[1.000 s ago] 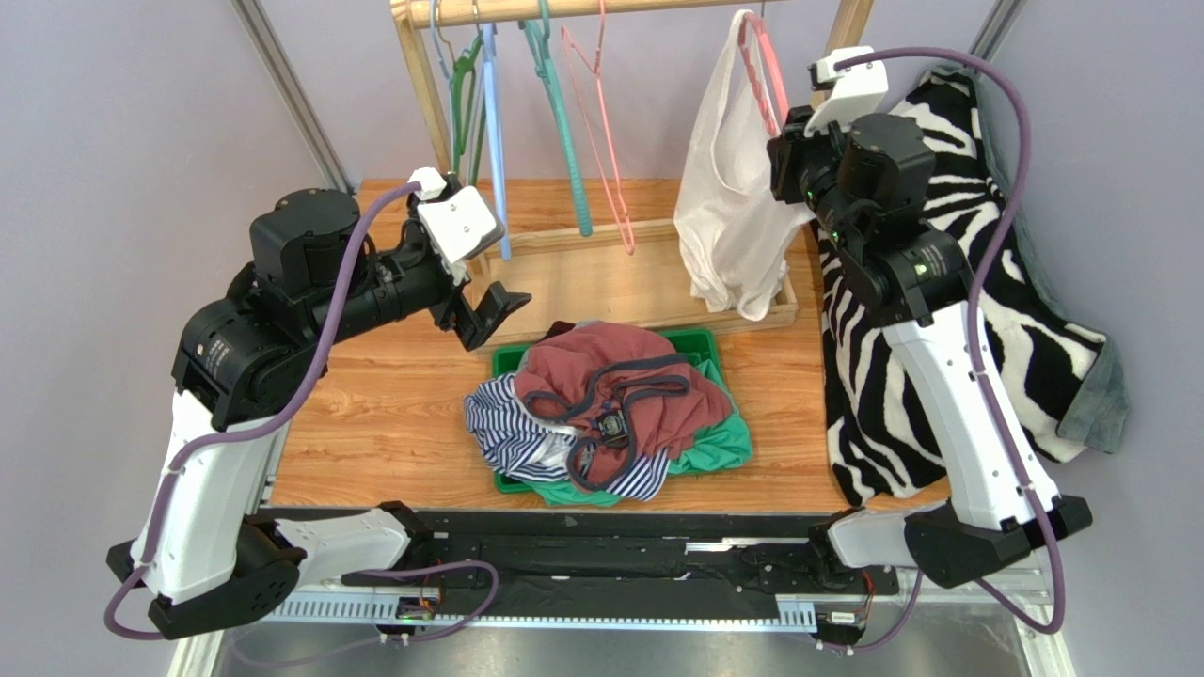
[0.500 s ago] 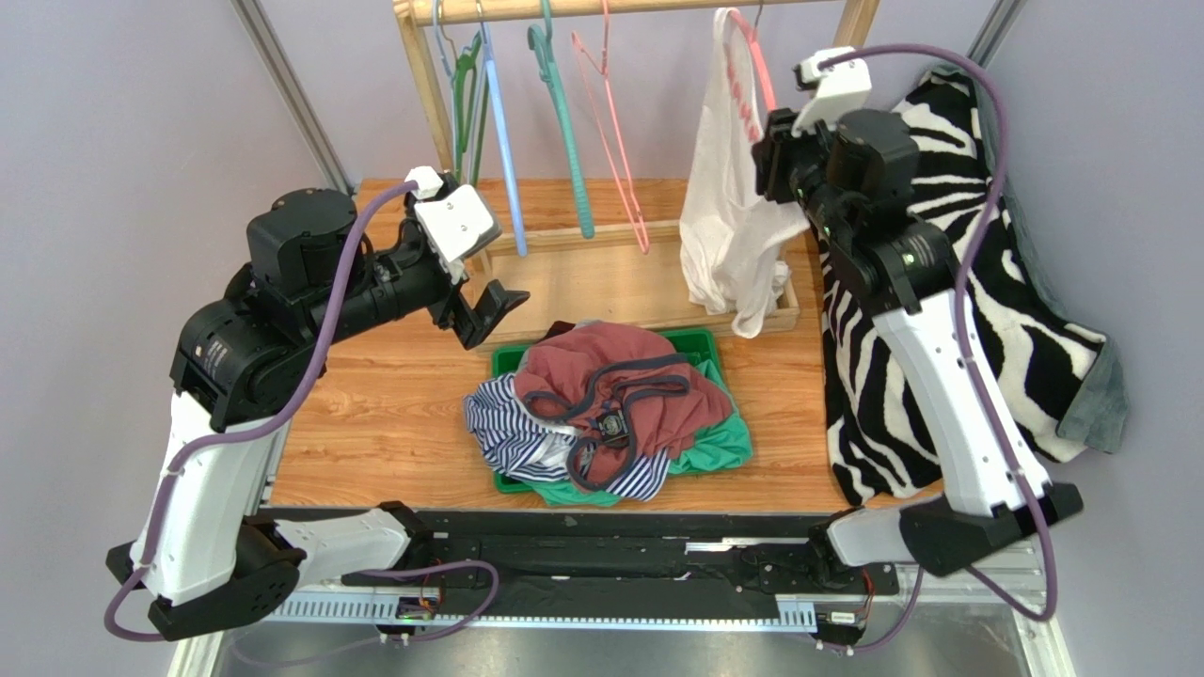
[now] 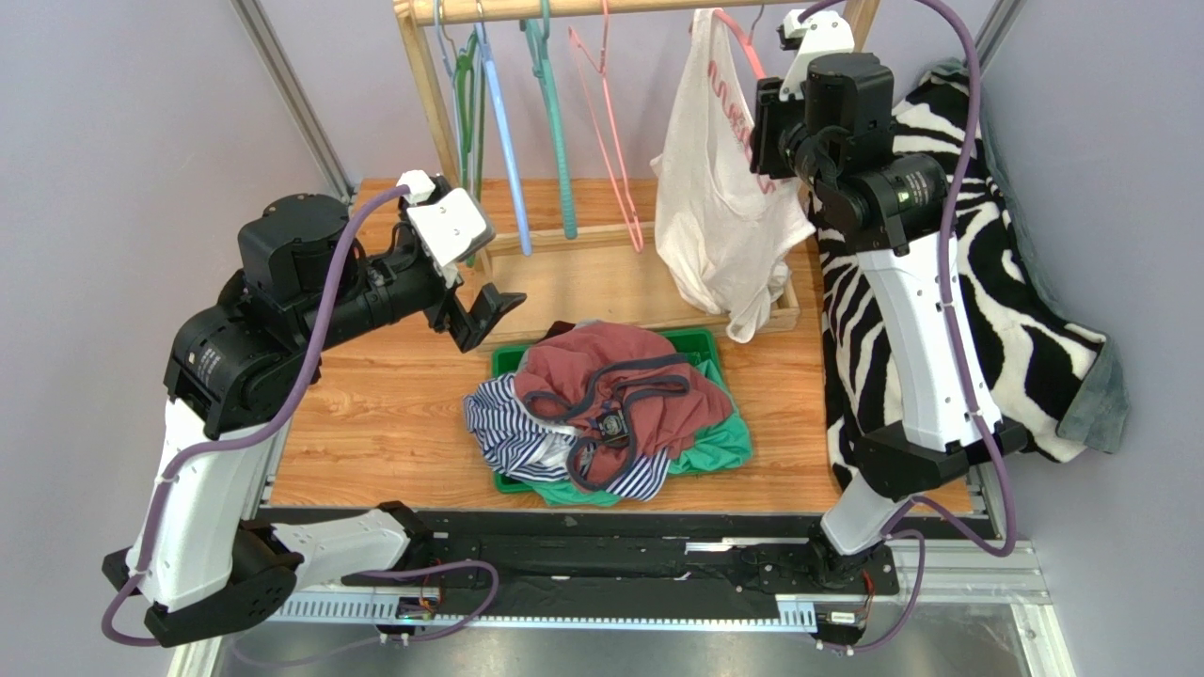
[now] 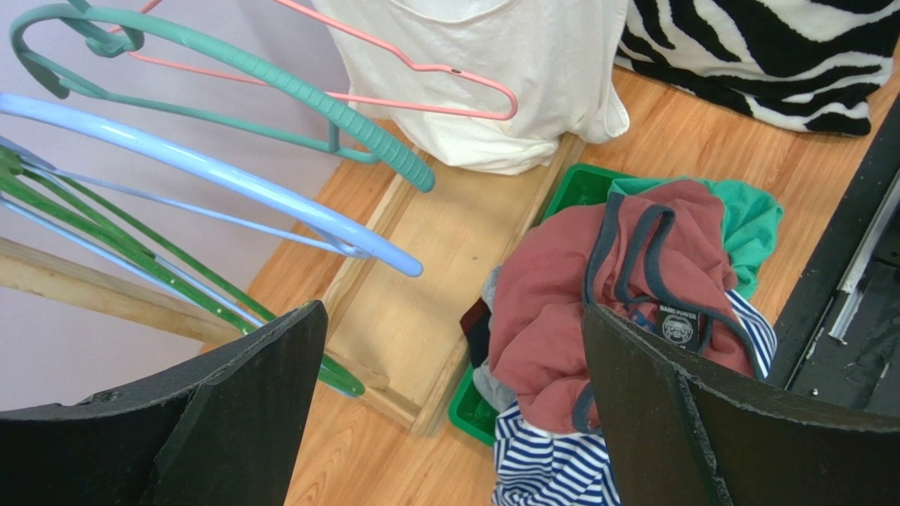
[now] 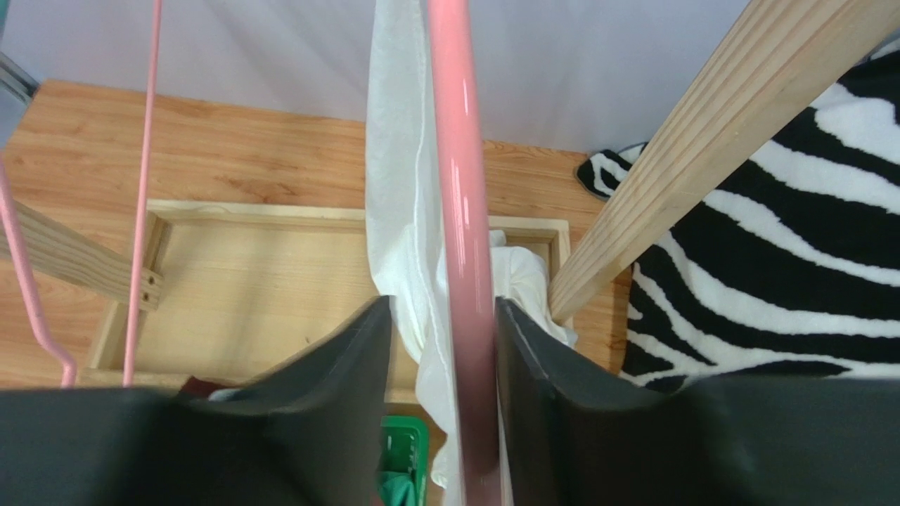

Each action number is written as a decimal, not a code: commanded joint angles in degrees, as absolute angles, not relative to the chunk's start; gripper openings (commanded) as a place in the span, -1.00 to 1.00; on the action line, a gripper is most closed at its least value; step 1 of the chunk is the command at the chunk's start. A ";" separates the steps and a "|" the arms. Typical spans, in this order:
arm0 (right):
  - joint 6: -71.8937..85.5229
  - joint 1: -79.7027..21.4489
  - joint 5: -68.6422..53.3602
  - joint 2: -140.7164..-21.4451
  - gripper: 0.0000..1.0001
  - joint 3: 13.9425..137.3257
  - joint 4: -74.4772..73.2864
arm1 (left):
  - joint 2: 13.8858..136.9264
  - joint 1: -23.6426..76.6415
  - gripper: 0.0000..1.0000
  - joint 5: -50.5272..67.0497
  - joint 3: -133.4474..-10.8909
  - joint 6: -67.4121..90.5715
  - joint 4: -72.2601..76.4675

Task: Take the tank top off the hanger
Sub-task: Pick up the hanger from the clothesline.

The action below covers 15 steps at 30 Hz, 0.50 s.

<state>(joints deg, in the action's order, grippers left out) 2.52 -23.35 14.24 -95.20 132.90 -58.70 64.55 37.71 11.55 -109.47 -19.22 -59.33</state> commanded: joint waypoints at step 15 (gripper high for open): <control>0.18 -26.98 15.74 -92.74 -1.00 126.42 -47.75 | 62.67 37.00 0.98 11.87 -108.63 -17.67 -57.66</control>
